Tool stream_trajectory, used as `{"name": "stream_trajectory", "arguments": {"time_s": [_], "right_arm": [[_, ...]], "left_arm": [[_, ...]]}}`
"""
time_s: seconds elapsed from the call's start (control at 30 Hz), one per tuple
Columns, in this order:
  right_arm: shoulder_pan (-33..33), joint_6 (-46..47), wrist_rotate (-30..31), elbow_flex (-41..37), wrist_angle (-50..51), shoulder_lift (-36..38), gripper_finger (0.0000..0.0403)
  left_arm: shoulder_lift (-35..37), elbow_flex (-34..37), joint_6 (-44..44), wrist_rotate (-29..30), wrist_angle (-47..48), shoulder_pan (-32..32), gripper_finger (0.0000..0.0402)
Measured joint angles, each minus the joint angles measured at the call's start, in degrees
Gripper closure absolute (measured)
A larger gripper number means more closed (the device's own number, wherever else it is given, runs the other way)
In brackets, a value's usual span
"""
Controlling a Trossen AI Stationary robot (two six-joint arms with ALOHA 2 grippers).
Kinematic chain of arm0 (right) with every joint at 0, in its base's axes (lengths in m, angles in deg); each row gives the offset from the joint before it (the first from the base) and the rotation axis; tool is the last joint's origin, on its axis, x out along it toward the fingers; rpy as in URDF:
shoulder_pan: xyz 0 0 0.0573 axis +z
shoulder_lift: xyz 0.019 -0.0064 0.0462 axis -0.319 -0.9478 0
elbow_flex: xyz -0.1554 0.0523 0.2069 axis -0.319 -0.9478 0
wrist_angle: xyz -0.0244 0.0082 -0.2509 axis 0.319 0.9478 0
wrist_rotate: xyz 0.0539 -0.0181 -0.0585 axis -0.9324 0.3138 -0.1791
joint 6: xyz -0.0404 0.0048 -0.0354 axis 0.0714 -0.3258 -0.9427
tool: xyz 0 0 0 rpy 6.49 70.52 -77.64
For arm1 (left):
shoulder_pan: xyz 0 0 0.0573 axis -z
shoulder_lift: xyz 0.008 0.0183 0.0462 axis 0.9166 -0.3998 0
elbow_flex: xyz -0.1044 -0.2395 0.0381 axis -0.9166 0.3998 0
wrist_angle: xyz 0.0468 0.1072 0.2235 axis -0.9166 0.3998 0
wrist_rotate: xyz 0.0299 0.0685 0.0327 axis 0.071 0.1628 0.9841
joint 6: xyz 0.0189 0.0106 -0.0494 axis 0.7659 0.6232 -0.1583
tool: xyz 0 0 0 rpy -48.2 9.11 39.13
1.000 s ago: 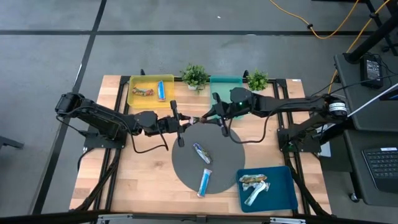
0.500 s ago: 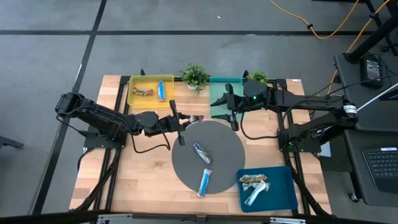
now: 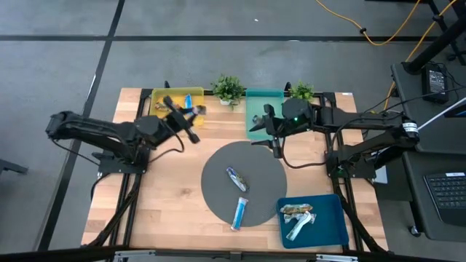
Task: Pick and place Granola Bars by type
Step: Put the red granola bar into the yellow bin
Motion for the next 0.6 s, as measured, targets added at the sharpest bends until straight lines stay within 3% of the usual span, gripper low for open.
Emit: {"name": "stream_trajectory", "arguments": {"time_s": [0.37, 0.6], "right_arm": [[0.53, -1.07, 0.0, -0.56, -1.57, -0.02, 0.0181], [0.53, -2.27, -0.02, -2.93, -6.32, -0.1, 0.0181]], "left_arm": [[6.37, -0.53, -6.07, -1.9, 14.07, -6.05, 0.0383], [4.69, -10.1, -11.69, -14.37, 29.68, -17.13, 0.0383]]}}
